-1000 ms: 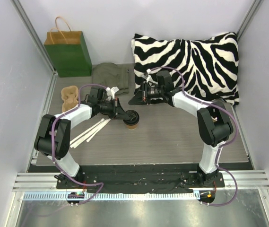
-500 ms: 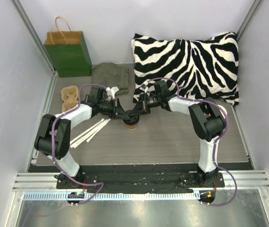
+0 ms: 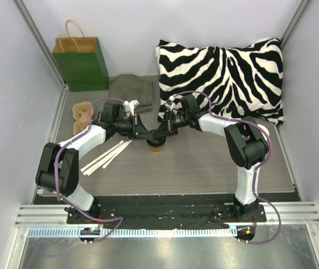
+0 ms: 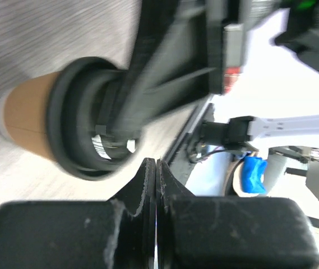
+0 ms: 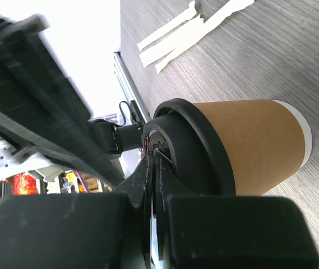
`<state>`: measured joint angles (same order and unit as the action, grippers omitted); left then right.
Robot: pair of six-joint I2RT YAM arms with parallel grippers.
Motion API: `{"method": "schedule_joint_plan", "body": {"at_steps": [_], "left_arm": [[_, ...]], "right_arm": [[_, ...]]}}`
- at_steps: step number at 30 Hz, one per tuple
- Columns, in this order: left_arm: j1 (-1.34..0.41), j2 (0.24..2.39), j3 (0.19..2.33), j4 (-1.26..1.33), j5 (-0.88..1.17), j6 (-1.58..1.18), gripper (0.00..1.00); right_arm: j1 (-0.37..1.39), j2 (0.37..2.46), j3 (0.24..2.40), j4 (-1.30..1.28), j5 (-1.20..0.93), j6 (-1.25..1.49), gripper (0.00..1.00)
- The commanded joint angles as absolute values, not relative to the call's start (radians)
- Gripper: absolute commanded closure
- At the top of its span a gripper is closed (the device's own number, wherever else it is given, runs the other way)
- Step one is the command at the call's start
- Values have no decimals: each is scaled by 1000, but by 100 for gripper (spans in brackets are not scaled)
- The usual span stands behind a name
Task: Pack the takeout coffee
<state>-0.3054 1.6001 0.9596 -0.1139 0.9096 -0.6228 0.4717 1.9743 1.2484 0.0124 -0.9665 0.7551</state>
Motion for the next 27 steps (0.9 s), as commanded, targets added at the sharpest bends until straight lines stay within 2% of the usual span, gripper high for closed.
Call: {"method": "schedule_joint_plan", "body": {"at_steps": [1,10,13,17,24,27], "left_arm": [[-307,1490,960,-29,977,-702,99],[-304,1538,902,78,974,-758,100],[-287,1629,881,60,921,-730,100],[-259,1755,896,-93,839,-635,100],[-255,1684,888,-5,949,-687,100],[-255,1623,882,79,1003,-756,94]], "right_arm": [[482,1988,1278,-67,-859,690,98],[480,2010,1304,-109,-856,670,98],[480,2011,1302,-121,-851,658,99],[480,2016,1302,-129,-848,652,99],[480,2016,1339,-149,-853,621,99],[480,1987,1353,-95,-899,643,95]]}}
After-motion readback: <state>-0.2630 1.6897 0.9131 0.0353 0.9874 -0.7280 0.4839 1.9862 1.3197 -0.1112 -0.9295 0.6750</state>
